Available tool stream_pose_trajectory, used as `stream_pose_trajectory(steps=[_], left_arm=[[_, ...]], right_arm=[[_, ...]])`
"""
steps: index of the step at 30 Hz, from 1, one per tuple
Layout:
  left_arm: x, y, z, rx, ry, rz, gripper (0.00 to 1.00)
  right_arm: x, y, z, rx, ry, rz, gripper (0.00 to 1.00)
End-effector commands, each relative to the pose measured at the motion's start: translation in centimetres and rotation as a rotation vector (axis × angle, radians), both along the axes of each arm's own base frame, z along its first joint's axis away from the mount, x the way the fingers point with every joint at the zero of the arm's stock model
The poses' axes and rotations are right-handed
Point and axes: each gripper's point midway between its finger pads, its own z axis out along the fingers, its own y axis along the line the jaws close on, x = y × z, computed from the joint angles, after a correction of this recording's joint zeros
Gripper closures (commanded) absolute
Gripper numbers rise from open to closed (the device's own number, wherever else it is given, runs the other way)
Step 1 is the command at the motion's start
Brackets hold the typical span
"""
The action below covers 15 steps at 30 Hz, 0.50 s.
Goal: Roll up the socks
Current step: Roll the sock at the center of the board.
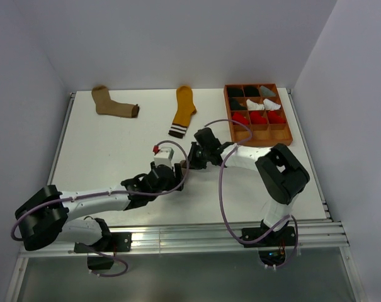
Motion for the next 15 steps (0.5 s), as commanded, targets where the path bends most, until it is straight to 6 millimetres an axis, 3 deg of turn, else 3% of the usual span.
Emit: stream_pose_trajectory(steps=[1, 7, 10, 15], left_arm=[[1.9, 0.0, 2.8, 0.128, -0.187, 0.055, 0.31], [2.4, -2.4, 2.6, 0.268, -0.299, 0.021, 0.31], [2.5, -3.0, 1.1, 0.3, -0.296, 0.0, 0.33], [2.2, -2.1, -2.7, 0.371, -0.229, 0.024, 0.35]], right_arm=[[-1.0, -1.0, -1.1, -0.123, 0.053, 0.021, 1.0], [-1.1, -0.1, -1.0, -0.118, 0.068, 0.041, 1.0], [-1.4, 0.0, -1.2, -0.113, 0.078, 0.048, 1.0], [-1.5, 0.2, -1.1, -0.098, 0.078, 0.059, 0.98]])
